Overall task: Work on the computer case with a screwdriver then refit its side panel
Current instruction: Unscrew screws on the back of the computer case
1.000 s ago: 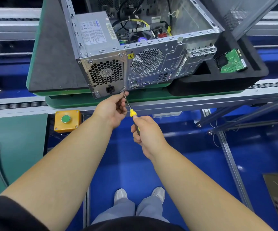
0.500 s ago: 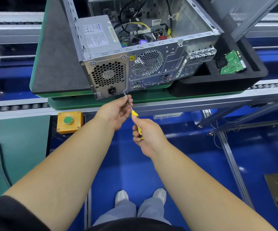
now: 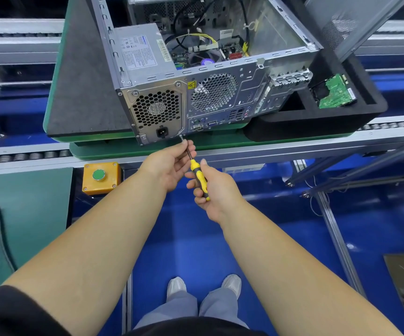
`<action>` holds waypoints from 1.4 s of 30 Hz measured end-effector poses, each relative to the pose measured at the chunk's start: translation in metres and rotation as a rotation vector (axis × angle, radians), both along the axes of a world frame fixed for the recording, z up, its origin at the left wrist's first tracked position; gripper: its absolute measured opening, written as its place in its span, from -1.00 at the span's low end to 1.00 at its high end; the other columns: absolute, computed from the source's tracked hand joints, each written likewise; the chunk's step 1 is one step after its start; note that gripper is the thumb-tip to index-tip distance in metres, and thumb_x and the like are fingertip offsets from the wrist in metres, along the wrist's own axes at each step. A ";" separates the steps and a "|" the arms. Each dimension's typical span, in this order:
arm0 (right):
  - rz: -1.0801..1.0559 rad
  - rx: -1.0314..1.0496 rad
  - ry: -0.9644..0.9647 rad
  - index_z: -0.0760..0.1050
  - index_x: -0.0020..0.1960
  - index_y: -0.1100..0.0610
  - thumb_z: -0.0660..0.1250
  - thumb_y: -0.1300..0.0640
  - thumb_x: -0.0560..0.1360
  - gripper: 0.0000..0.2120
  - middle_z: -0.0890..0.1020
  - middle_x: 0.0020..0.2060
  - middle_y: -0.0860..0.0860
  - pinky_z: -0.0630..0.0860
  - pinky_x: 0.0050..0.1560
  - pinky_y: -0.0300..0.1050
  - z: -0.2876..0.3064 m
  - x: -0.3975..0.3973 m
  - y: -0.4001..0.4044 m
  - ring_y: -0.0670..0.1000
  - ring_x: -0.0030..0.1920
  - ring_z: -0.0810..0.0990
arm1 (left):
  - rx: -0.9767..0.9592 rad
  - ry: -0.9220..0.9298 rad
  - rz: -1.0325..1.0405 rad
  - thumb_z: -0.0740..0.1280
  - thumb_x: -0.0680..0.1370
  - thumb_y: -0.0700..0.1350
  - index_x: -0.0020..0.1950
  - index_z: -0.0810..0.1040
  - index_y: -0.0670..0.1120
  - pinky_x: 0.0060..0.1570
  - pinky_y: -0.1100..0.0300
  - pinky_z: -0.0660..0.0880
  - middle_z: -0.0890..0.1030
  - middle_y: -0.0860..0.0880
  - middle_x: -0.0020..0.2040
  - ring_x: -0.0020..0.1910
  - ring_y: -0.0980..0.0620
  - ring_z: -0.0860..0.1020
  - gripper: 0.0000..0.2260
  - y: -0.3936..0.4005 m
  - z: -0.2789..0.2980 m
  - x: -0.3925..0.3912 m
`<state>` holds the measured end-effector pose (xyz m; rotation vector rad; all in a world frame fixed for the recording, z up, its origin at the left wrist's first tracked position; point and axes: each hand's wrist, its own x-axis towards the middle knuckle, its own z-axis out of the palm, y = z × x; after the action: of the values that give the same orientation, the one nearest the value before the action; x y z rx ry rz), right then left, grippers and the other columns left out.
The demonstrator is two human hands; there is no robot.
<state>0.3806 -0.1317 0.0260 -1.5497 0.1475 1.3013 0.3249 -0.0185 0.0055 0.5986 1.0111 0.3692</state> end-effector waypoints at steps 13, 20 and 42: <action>0.102 -0.094 -0.147 0.61 -0.14 0.15 0.12 -0.08 0.67 -0.56 0.63 -0.44 -0.01 0.38 -0.48 -0.24 0.003 0.003 0.010 -0.07 -0.48 0.42 | -0.021 0.038 -0.046 0.32 0.59 -0.12 -0.06 0.64 -0.09 -0.25 0.30 0.53 0.70 0.04 -0.24 -0.23 0.17 0.66 -0.88 0.008 0.006 0.000; 0.120 -0.042 -0.253 0.52 -0.13 0.11 0.44 -0.03 0.50 -0.78 0.57 -0.30 0.00 0.42 -0.44 -0.24 -0.003 0.007 0.004 -0.08 -0.44 0.46 | -0.059 0.057 -0.003 0.37 0.56 -0.17 -0.11 0.61 -0.11 -0.41 0.35 0.54 0.68 0.04 -0.36 -0.37 0.19 0.65 -0.93 0.009 0.011 0.005; 0.126 -0.060 -0.380 0.54 -0.06 0.14 0.42 -0.08 0.51 -0.73 0.63 -0.27 -0.02 0.45 -0.45 -0.24 -0.014 0.002 0.002 -0.10 -0.46 0.51 | -0.051 0.048 0.037 0.34 0.58 -0.18 -0.07 0.63 -0.10 -0.41 0.35 0.53 0.69 0.05 -0.31 -0.32 0.19 0.66 -0.92 0.010 0.006 0.005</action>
<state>0.3823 -0.1294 0.0118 -1.8522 -0.1558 1.0809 0.3300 -0.0083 0.0110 0.5455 1.0759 0.3619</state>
